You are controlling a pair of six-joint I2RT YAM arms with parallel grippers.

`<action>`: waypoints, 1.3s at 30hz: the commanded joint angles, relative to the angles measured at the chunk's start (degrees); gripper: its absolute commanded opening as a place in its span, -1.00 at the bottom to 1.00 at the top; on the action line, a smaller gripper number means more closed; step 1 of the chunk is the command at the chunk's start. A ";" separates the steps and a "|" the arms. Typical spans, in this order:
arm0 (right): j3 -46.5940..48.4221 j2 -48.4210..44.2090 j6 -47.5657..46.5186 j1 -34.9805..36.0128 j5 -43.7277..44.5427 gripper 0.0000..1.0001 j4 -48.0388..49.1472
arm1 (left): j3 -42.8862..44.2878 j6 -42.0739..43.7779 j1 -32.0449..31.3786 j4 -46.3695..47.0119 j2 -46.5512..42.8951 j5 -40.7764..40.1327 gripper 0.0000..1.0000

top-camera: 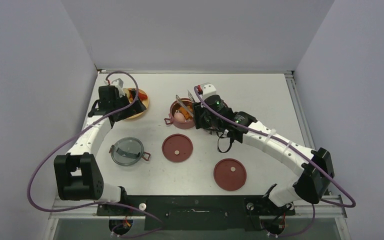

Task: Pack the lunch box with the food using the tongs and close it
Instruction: Move the packing box with the plate.

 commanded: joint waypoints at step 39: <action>39.00 43.74 -13.56 2.38 -17.16 -0.21 10.33 | 7.09 -8.01 17.34 5.56 20.91 1.55 0.35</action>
